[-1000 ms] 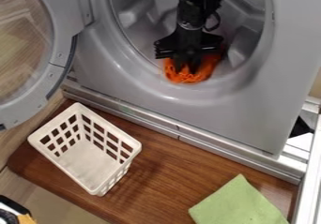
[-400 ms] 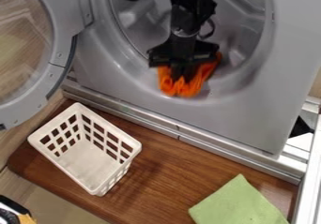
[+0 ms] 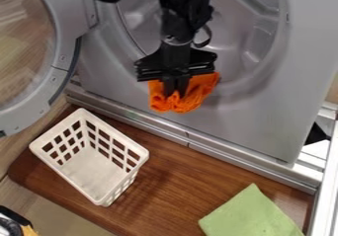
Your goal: Move the brown towel from the washer to the white bucket
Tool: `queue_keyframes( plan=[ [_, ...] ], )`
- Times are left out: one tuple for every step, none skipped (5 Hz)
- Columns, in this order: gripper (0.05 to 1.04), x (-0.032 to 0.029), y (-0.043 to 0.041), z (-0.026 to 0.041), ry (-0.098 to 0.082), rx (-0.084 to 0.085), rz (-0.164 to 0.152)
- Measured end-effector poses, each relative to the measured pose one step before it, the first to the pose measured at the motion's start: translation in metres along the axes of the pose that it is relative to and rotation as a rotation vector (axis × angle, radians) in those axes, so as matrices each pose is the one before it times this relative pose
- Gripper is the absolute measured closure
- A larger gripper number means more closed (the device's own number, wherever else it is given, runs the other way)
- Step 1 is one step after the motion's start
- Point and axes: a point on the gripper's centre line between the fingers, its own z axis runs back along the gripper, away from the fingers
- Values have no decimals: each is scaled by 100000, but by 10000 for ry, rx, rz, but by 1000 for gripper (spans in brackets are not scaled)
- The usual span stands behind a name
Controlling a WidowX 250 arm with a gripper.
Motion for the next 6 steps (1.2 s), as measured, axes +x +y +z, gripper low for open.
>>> queue_keyframes(
  plan=[
    [1011,-1354,2207,362,60,196,454],
    [1011,-1114,2501,-268,31,297,895],
    [1011,-888,2066,-894,32,203,881],
    [1011,-495,2000,-1140,-1,241,801],
    [1011,112,920,-688,-270,97,713],
    [1012,-141,916,-2147,175,122,524]
  ],
)
